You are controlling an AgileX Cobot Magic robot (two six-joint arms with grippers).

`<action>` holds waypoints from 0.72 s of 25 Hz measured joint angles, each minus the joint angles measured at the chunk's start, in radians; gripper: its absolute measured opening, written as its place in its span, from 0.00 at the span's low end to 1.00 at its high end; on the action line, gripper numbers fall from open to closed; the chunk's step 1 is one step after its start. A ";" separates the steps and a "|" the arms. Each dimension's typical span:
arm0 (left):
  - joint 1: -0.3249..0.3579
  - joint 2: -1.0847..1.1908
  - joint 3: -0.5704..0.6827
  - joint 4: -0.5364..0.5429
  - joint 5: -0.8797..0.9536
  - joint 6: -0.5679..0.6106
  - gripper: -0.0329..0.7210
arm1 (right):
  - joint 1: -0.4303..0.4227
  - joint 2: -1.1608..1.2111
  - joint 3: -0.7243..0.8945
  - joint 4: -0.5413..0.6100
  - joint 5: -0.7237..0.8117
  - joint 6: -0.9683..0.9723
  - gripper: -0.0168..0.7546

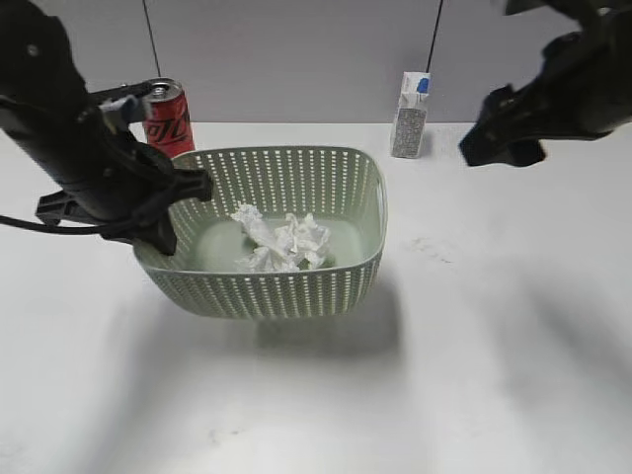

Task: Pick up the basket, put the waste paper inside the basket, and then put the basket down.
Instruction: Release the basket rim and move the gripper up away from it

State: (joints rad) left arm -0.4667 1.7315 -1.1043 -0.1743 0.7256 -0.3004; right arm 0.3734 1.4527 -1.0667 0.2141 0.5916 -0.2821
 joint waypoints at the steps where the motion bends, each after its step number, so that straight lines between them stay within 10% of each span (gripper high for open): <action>1: 0.000 0.038 -0.024 -0.001 0.004 -0.009 0.04 | -0.022 -0.033 0.010 -0.011 0.015 0.000 0.79; 10: 0.000 0.224 -0.158 -0.030 0.010 -0.025 0.08 | -0.056 -0.407 0.272 -0.049 0.068 0.015 0.78; 18: 0.000 0.227 -0.164 -0.016 -0.024 -0.012 0.67 | -0.056 -0.807 0.537 -0.077 0.205 0.100 0.78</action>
State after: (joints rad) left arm -0.4667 1.9580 -1.2680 -0.1906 0.7014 -0.3122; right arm 0.3176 0.6461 -0.5294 0.1372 0.7969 -0.1821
